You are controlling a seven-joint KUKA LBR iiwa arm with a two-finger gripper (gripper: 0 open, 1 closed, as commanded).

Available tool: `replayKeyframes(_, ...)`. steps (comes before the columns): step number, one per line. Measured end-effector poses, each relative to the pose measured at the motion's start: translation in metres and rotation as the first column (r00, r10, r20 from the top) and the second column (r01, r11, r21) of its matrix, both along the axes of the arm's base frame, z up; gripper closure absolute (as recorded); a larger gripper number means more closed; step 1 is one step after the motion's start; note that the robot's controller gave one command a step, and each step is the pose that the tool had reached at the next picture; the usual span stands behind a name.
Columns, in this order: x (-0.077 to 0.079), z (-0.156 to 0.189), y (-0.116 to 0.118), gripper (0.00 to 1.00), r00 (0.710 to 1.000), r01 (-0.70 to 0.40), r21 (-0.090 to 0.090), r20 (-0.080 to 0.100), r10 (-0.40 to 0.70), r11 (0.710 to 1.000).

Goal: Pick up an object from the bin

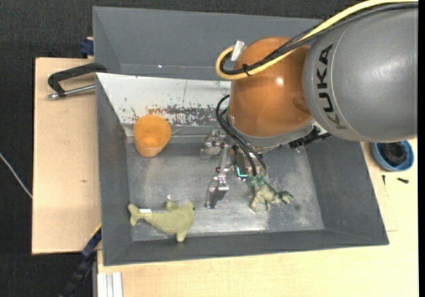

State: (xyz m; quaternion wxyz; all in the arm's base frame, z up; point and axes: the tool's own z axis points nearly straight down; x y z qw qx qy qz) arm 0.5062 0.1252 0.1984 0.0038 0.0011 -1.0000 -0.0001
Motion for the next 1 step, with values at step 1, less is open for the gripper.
replayKeyframes(1, -0.0166, -0.1239, 0.0266, 0.0, 1.0, -0.019, 0.0, -0.001, 0.019, 1.0)
